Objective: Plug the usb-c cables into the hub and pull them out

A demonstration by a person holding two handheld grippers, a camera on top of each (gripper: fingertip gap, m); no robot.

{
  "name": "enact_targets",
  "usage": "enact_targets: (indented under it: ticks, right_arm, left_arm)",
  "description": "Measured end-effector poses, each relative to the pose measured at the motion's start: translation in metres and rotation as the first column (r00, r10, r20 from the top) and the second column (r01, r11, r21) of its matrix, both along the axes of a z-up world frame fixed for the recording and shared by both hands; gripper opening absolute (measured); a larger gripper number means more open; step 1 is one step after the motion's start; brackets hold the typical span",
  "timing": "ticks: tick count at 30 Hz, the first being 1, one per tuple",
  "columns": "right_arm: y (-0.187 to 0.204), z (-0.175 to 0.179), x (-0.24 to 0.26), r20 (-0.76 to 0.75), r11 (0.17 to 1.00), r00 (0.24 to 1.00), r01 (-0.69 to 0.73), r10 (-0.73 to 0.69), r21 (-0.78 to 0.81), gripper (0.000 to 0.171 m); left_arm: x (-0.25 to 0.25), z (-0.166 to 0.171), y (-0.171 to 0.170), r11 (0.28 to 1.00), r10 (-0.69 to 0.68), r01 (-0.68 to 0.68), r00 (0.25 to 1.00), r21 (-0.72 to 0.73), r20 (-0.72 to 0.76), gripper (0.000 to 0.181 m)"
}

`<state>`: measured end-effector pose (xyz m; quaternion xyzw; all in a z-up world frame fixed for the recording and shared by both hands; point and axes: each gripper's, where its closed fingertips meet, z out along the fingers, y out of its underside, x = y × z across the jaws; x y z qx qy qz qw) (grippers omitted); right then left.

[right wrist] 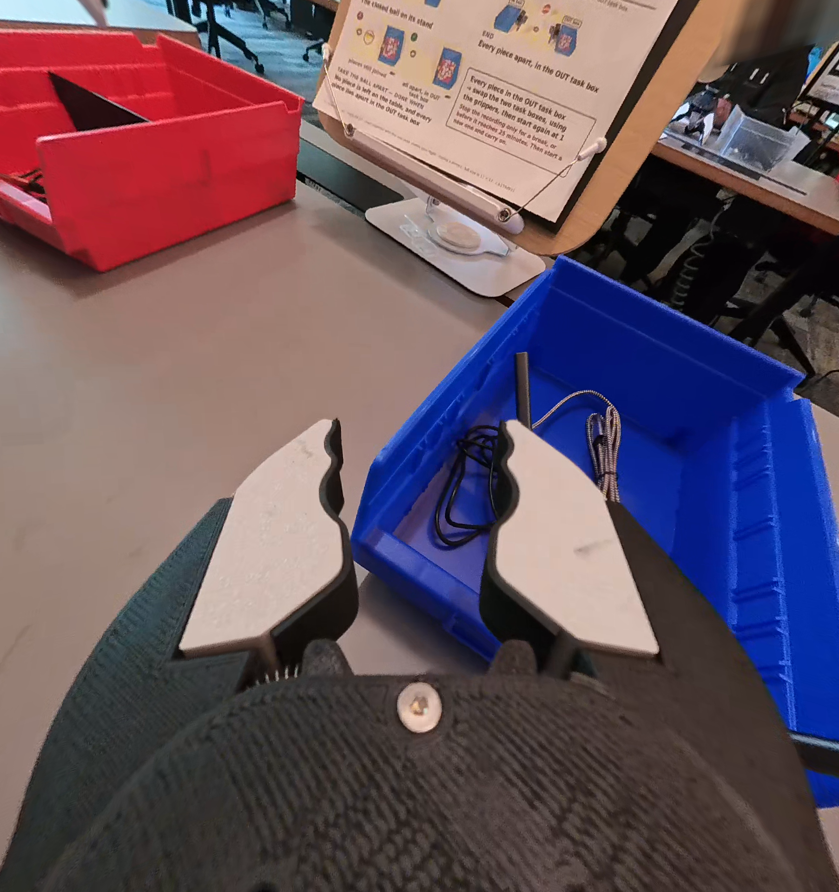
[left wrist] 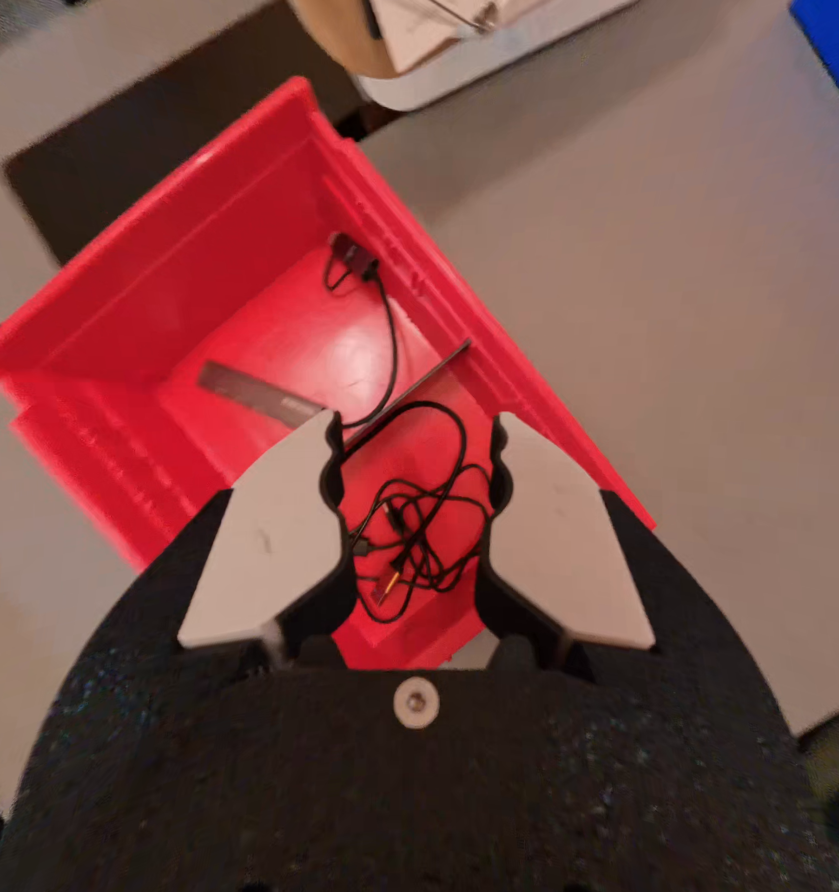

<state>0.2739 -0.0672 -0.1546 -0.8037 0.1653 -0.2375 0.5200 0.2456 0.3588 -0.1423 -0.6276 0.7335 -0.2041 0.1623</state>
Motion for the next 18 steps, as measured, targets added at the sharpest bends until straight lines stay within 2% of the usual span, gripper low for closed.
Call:
enact_targets:
  ticks: [2,4,7,10,14,18]
  right_arm:
    - [-0.001,-0.004,0.002,-0.006,1.000,1.000,0.005,-0.005,-0.013,0.061]
    - [-0.003,-0.007,0.002,-0.009,1.000,1.000,-0.002,0.002,-0.027,0.061]
    - [-0.008,-0.012,0.004,-0.014,0.999,1.000,0.001,-0.002,-0.053,0.061]
    - [-0.011,-0.015,0.006,-0.030,0.999,1.000,0.004,-0.005,-0.053,0.060]
    - [-0.006,-0.021,0.006,-0.053,0.999,0.999,-0.014,0.011,-0.048,0.060]
    - [0.000,-0.038,0.005,-0.079,0.994,0.996,-0.047,0.039,-0.098,0.061]
  left_arm:
    - [0.014,-0.014,0.002,1.000,-0.020,0.018,0.995,-0.025,-0.098,0.057]
    - [0.022,-0.031,0.031,0.994,0.106,-0.097,0.971,0.054,-0.216,0.057]
    - [0.027,-0.056,0.071,0.944,0.330,-0.311,0.887,0.108,-0.323,0.062]
    - [0.027,-0.084,0.096,0.893,0.448,-0.426,0.806,0.147,-0.388,0.064]
    - [0.024,-0.116,0.102,0.864,0.486,-0.480,0.718,0.150,-0.498,0.058]
    - [0.027,-0.132,0.094,0.887,0.431,-0.447,0.706,0.118,-0.562,0.038]
